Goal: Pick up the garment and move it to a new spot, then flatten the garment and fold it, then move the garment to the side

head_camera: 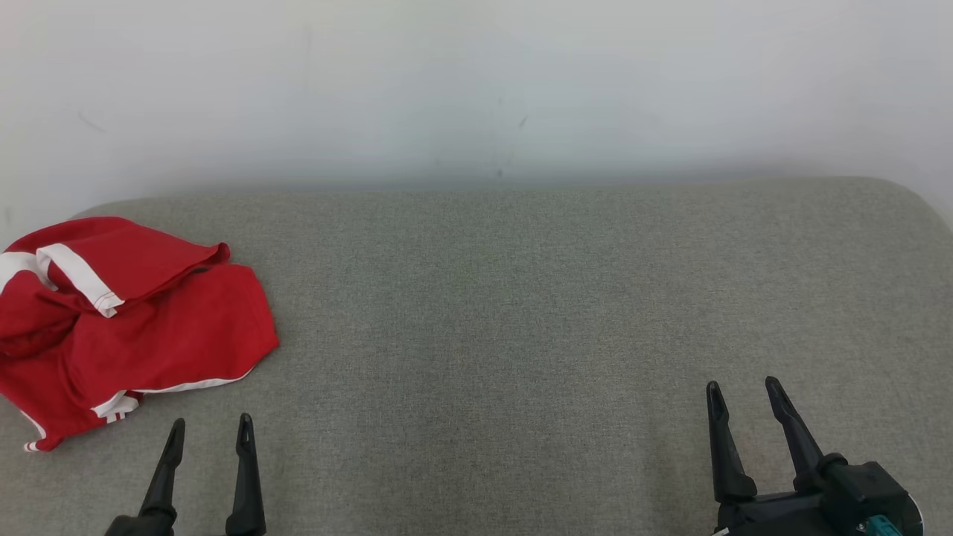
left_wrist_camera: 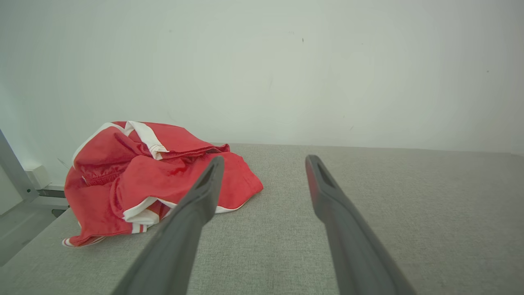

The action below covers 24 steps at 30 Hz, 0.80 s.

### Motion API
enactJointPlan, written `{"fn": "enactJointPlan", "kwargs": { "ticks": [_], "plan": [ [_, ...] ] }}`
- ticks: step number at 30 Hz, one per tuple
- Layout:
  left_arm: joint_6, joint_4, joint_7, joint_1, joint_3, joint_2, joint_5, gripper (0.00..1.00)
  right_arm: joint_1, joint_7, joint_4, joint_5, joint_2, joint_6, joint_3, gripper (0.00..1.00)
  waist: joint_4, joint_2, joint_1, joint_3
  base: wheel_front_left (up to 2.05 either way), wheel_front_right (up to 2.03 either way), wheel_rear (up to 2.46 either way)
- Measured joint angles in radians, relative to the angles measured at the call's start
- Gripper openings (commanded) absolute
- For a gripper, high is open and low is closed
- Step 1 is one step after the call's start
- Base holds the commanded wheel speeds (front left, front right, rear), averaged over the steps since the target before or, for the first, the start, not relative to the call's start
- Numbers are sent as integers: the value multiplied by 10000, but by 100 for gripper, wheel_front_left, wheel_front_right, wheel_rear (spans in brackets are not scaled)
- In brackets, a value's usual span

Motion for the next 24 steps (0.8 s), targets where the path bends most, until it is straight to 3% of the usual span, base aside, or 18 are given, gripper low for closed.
{"fn": "enactJointPlan", "kwargs": {
  "ticks": [11,24],
  "plan": [
    [-59,146,-213,47,100,-13,635,100,62,-209,33,-90,-4,0,-121,100,-3,1,0,4,0,0,0],
    [-54,127,-201,56,21,58,591,100,53,174,40,107,-4,0,-196,100,-16,0,0,-18,0,0,0]
  ]
}}
